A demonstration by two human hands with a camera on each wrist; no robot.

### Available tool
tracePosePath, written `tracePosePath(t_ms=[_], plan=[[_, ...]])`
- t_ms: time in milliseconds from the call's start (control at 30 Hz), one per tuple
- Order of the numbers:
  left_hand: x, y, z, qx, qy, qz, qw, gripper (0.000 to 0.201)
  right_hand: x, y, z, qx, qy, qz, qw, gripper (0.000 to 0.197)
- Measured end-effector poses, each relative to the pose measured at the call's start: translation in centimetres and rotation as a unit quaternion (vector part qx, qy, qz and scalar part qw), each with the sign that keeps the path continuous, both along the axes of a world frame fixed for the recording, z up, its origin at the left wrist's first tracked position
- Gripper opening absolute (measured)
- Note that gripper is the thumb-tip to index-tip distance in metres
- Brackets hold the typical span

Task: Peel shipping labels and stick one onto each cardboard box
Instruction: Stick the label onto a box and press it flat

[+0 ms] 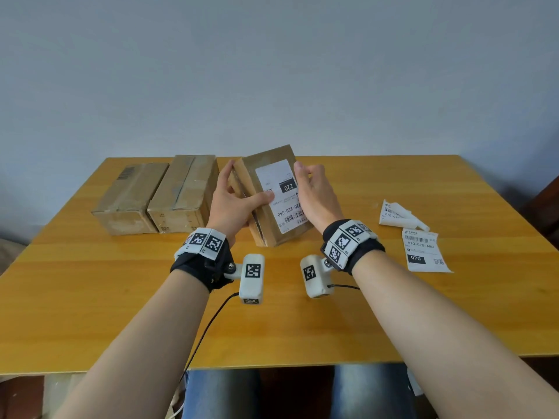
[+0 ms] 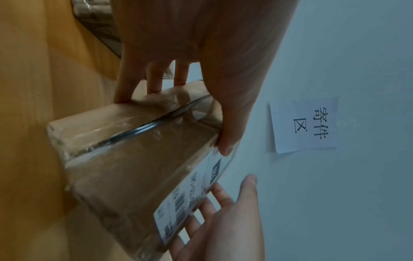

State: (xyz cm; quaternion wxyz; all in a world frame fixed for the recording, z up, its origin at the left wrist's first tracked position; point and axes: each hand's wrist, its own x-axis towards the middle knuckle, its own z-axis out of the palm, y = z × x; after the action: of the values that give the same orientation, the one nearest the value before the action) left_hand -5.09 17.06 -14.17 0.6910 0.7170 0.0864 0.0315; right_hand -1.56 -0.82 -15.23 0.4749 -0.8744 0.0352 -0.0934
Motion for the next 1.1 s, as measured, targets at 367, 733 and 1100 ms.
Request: tracePosePath(t_ms=[367,733,1100], plan=[[-0.1,-0.3,-0.2,0.032,-0.014,-0.020,0.999,0.119,-0.6,1.8,-0.7,-0.066,-0.037,-0.043,0.996,0.075],[0.0,0.1,-1.5,0.086,-0.039,-0.027,0.995,0.136,-0.2,0.4,-0.5,-0.041,-0.047,-0.080,0.995,0.056],[0.5,-0.2,-2.4,0.081,-0.054,-0.039,0.995,0.126,0.4,-0.9,-0.9,-0.025,-0.023,-0.079,0.996,0.060]])
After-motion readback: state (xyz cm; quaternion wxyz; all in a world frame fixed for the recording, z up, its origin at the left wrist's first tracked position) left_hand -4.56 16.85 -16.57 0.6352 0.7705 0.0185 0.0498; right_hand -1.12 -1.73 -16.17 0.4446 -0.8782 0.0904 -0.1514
